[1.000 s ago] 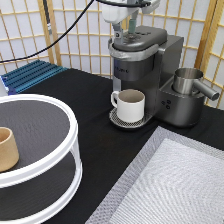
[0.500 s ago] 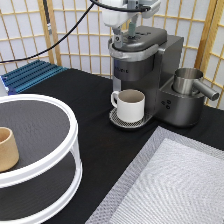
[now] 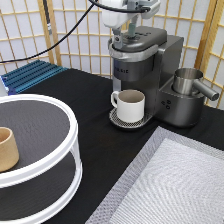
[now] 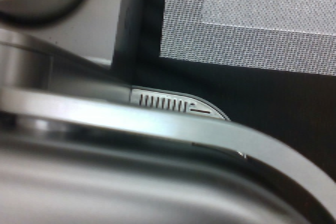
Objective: Make coffee
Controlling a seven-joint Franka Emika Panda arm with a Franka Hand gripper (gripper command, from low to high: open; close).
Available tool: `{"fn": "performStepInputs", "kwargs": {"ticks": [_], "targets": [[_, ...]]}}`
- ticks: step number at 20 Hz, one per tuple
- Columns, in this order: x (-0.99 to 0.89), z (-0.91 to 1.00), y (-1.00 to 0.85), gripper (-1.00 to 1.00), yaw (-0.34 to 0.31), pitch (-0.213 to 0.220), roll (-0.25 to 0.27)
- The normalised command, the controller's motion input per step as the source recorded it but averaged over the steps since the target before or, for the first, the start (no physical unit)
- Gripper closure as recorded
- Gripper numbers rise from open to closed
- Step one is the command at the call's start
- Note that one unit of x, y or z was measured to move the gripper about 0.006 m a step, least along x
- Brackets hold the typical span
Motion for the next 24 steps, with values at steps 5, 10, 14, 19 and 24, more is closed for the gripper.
{"fn": "performStepInputs", "kwargs": {"ticks": [5,10,14,19,24], "targets": [[0.13,-1.0,0.05,-1.0,-0.082,0.037,-0.001],[-0.09,0.39,0.46,-1.0,-0.003,0.071,-0.012],[-0.23,1.0,-0.21,-1.0,-0.005,0.04,0.039],[-0.09,0.6,-0.93,-1.0,0.0,0.055,0.179],[-0.09,-0.28,-1.0,-1.0,0.0,0.013,0.182]]}}
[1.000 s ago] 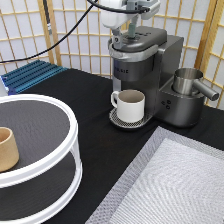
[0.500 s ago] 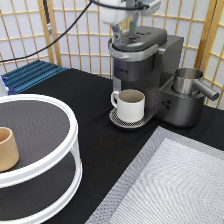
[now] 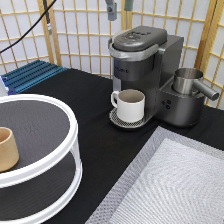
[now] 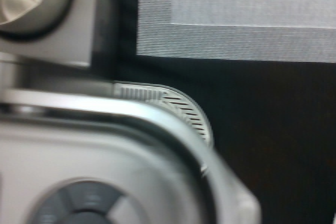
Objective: Make coffee
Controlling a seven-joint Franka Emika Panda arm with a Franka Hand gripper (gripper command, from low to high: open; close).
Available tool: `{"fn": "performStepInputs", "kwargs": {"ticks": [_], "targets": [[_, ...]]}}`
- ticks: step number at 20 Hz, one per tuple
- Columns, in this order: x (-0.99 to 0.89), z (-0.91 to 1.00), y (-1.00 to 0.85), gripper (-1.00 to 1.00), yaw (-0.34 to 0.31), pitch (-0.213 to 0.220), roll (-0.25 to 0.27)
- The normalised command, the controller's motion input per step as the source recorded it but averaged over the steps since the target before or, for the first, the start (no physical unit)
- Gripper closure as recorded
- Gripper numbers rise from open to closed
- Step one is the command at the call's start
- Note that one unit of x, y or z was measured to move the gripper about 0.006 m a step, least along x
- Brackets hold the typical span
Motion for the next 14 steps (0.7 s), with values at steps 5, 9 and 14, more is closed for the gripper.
{"fn": "performStepInputs", "kwargs": {"ticks": [5,9,14], "targets": [[-0.13,-0.86,-1.0,-1.0,0.0,0.0,0.116],[-0.55,-0.94,-0.84,-1.0,0.009,-0.058,0.008],[-0.13,-0.02,-0.02,-1.0,0.018,-0.027,-0.011]]}}
